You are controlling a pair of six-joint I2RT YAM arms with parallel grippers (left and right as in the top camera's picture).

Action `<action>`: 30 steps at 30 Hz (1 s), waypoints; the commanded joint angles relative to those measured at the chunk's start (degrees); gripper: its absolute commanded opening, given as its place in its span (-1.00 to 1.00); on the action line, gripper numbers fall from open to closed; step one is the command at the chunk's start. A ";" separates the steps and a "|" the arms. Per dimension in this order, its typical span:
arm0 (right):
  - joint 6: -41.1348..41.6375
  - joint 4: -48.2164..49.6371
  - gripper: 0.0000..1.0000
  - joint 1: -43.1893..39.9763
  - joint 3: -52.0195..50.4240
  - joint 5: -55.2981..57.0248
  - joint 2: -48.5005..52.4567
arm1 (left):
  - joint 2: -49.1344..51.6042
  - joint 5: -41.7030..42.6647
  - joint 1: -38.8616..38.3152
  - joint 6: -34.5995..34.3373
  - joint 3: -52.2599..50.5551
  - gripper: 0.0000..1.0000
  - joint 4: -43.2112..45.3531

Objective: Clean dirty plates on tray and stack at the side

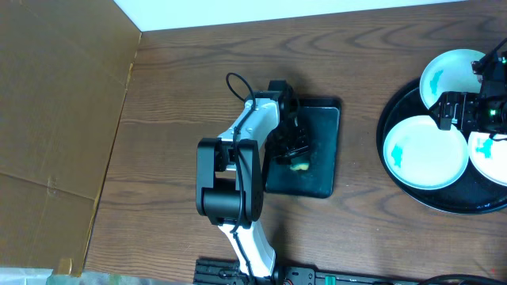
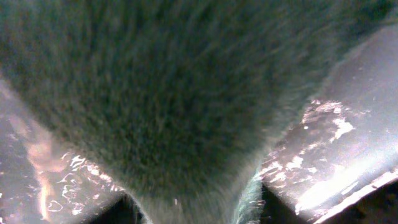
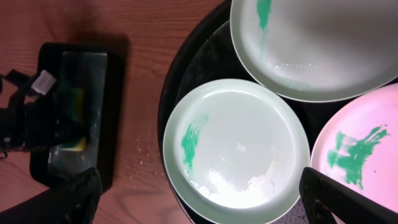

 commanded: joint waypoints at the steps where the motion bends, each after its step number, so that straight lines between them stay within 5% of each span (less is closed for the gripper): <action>1: 0.15 -0.11 0.99 0.24 0.15 0.31 0.28 | 0.31 -2.03 -0.13 0.11 -0.37 0.71 2.14; 7: 0.13 -0.09 0.98 0.24 0.15 0.33 0.28 | 0.31 -4.00 -0.13 0.13 -0.37 0.60 4.94; 15: 0.13 -0.09 0.98 0.24 0.15 0.52 0.28 | 0.26 -4.00 -0.07 0.09 0.28 -0.85 4.87; 30: -0.13 -0.11 0.99 0.24 0.15 0.52 0.28 | -14.69 -3.34 -0.09 0.04 4.26 -0.86 -0.50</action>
